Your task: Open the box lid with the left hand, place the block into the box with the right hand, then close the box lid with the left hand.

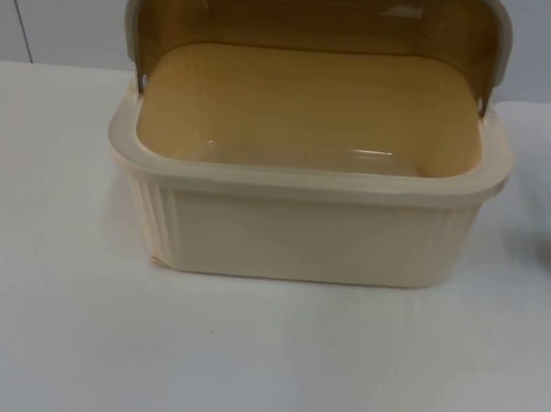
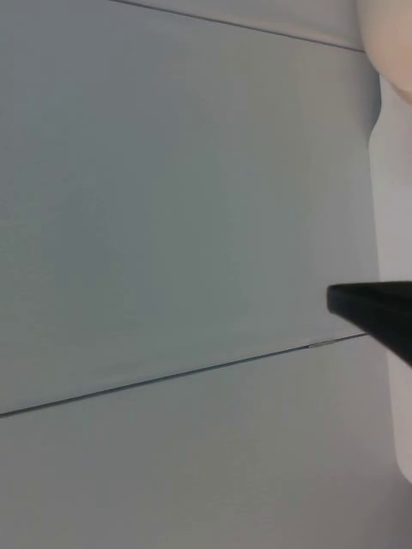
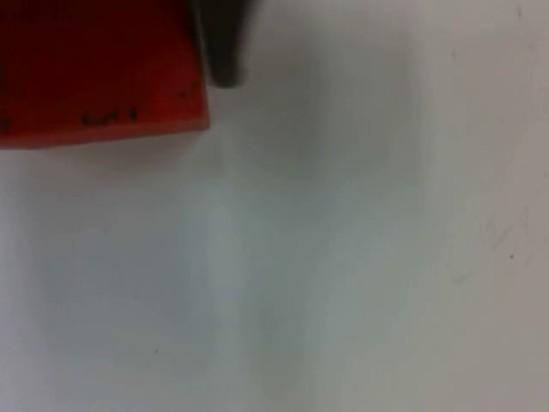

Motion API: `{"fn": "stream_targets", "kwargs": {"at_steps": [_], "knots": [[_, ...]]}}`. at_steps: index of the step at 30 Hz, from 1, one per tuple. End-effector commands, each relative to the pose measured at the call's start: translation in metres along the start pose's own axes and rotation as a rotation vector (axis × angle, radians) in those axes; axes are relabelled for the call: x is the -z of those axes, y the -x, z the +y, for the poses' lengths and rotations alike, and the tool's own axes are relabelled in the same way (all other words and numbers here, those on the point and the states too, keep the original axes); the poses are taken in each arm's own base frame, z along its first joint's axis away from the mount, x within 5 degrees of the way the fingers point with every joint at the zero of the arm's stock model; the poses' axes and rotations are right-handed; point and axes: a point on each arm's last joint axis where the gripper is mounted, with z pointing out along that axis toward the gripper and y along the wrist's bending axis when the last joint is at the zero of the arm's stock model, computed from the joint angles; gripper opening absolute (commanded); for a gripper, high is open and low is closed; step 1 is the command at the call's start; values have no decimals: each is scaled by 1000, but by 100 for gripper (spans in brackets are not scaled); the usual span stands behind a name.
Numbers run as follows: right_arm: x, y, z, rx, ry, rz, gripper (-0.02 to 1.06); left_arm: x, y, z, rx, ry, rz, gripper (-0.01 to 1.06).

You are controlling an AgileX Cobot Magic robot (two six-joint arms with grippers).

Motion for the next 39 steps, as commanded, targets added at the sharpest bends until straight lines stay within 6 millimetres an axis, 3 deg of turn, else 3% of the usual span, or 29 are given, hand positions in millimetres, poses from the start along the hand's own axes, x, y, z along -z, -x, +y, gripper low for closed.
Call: {"fn": "stream_targets", "kwargs": {"at_steps": [1,4,11,16,17,22,23,29,30,35,36,39], "knots": [[0,2,2,-13,6,-10,34,-1,-1,0,-2,4,-2,102],[1,2,2,-84,4,-6,-1,-1,-1,0,-2,4,-2,102],[16,8,3,-103,5,-29,0,-1,-1,0,-2,4,-2,102],[56,26,4,-57,18,-124,0,-1,-1,0,-2,4,-2,102],[56,26,4,-57,18,-124,0,-1,-1,0,-2,4,-2,102],[119,66,8,6,24,-284,0,-1,-1,0,0,3,-2,102],[119,66,8,6,24,-284,0,-1,-1,0,0,3,-2,102],[209,116,11,93,5,-492,0,0,0,-1,18,-7,-7,102],[209,116,11,93,5,-492,0,0,0,-1,18,-7,-7,102],[280,145,13,104,11,-675,0,6,2,-1,17,-7,-25,102],[280,145,13,104,11,-675,0,6,2,-1,17,-7,-25,102],[315,150,18,96,44,-770,0,7,2,-1,16,-6,-27,102]]}}
